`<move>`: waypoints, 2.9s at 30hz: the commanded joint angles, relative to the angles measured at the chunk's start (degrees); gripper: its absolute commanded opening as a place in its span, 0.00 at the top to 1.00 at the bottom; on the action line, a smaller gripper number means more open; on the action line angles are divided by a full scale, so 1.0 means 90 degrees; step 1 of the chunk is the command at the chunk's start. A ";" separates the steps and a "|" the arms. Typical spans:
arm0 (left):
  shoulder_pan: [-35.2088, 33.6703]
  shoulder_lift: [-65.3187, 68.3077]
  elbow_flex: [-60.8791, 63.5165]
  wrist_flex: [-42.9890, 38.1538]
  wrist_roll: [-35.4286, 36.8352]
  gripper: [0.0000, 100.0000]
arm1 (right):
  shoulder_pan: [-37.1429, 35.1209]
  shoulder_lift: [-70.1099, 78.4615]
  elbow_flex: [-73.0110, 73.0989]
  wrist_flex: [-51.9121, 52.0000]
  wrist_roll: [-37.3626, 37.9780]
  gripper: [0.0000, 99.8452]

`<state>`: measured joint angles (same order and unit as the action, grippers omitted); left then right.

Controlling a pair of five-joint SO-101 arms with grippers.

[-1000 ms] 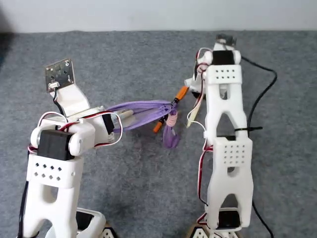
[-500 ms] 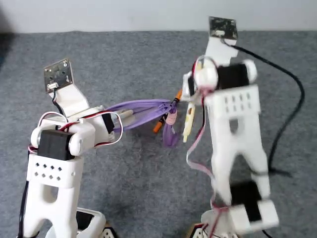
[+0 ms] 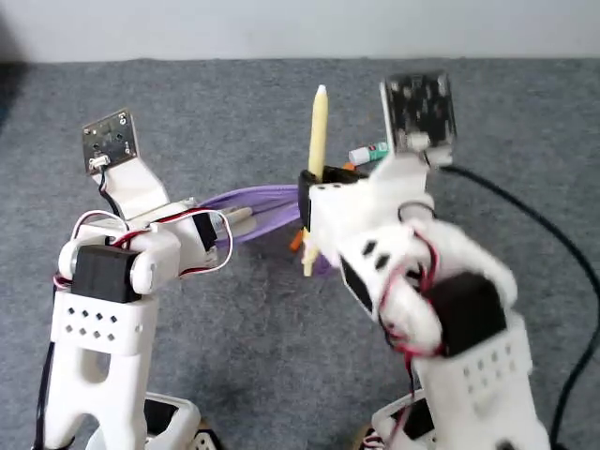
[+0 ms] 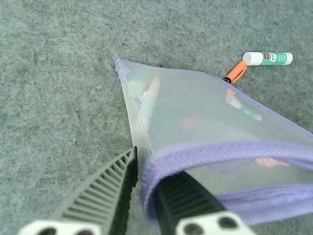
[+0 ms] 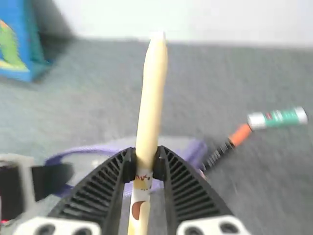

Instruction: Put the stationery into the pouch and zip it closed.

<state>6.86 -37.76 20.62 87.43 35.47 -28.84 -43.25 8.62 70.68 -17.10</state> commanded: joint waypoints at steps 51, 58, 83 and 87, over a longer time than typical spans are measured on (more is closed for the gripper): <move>0.0039 0.0000 -0.0190 -0.0176 0.0068 0.99 | -0.0796 -0.3082 0.5402 -0.5123 0.3702 0.81; 0.0039 0.0000 -0.0190 -0.0176 0.0068 0.99 | -0.0767 -0.3170 0.4796 -0.5074 0.3702 0.81; 0.0010 0.0000 -0.0181 -0.0176 0.0068 0.99 | 0.1939 0.1724 0.0420 -0.1470 -0.0635 0.99; 0.0010 0.0000 -0.0181 -0.0176 0.0068 0.99 | 0.1939 0.3463 -0.0869 -0.0689 -0.0772 0.99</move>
<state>6.86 -37.76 20.62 87.08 35.47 -12.13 -22.07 10.81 60.22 -22.73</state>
